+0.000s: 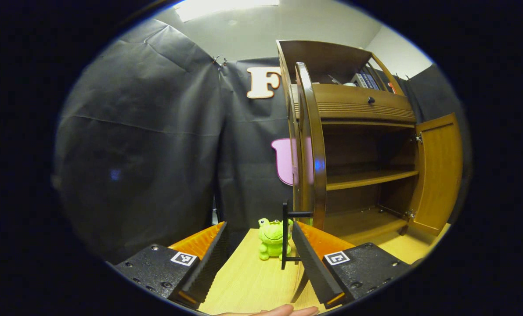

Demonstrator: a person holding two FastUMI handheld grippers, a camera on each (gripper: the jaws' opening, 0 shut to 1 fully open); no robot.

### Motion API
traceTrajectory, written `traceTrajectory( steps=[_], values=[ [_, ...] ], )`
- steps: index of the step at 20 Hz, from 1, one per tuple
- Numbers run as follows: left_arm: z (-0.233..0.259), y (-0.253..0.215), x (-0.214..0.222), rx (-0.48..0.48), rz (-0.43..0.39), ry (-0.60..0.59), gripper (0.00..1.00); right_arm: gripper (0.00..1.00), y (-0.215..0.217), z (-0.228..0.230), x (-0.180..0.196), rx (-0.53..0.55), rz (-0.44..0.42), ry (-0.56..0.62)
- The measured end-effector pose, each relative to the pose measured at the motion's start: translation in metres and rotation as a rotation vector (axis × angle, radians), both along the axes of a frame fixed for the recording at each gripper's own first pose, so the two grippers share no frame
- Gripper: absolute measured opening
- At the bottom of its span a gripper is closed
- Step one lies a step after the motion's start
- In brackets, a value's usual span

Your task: Open the right door of the double-door shoe cabinet with the right hand, and open the left door with the left hand.

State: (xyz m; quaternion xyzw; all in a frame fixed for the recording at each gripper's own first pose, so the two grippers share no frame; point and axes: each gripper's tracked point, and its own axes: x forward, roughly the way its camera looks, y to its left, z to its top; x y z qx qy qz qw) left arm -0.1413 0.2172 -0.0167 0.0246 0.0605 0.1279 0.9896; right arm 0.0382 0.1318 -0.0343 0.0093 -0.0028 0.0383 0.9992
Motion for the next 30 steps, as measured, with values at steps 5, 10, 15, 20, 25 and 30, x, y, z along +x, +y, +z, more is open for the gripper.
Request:
traceTrajectory(
  steps=[5,10,15,20,25,30],
  values=[
    [0.021,-0.01,-0.008,0.007,0.052,-0.038,0.87,0.98,-0.017,-0.004,0.0,0.025,-0.041,0.008],
    [0.042,-0.031,-0.018,-0.023,0.016,-0.091,0.88,0.98,-0.023,-0.008,0.001,0.047,-0.051,0.012],
    [0.06,-0.08,-0.022,-0.053,-0.09,-0.117,0.9,1.0,-0.021,-0.005,0.005,0.062,-0.044,0.012],
    [0.064,-0.133,-0.005,-0.085,-0.18,-0.128,0.92,1.0,-0.013,0.003,0.009,0.05,-0.023,0.005],
    [0.046,-0.2,0.011,-0.054,-0.258,-0.09,0.93,1.0,-0.003,0.012,0.021,0.064,-0.007,0.001],
    [0.037,-0.28,0.046,-0.077,-0.384,-0.074,0.93,1.0,0.008,0.004,0.044,0.079,-0.014,0.029]
  ],
)
